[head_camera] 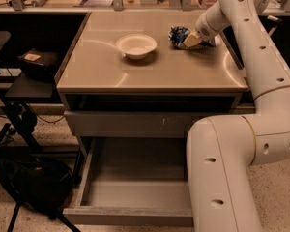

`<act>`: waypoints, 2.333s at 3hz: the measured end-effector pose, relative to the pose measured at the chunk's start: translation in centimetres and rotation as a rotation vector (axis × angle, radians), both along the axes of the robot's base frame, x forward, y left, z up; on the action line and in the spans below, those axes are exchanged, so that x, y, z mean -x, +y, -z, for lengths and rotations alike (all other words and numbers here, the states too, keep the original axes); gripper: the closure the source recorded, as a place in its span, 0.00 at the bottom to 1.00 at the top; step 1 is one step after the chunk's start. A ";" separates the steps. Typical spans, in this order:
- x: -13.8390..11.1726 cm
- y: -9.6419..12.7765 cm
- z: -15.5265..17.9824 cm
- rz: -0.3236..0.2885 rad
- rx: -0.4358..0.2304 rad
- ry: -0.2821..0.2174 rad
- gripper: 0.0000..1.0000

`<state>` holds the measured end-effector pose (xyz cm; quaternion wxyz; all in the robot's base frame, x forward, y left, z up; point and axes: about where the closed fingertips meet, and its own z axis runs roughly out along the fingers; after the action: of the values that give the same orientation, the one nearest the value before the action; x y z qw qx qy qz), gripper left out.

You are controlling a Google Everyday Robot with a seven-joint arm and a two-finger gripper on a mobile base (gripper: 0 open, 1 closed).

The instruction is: Place blue chip bag into middle drawer

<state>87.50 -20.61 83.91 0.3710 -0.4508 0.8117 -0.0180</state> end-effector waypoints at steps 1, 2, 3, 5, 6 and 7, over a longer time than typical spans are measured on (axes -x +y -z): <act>0.0 0.0 0.0 0.000 0.000 0.000 0.88; 0.1 0.1 0.1 -0.003 0.001 0.005 1.00; 1.9 0.5 -2.2 -0.029 0.014 0.028 1.00; 8.8 1.3 -9.2 -0.005 -0.007 0.126 1.00; 12.4 -3.8 -3.3 0.153 -0.038 0.294 1.00; 13.6 -6.5 -1.0 0.237 -0.063 0.325 1.00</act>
Offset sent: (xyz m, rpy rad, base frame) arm -0.0169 0.0036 0.0020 -0.0077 0.0145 0.0096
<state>73.87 -27.11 84.89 0.2441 -0.3373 0.9085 0.0367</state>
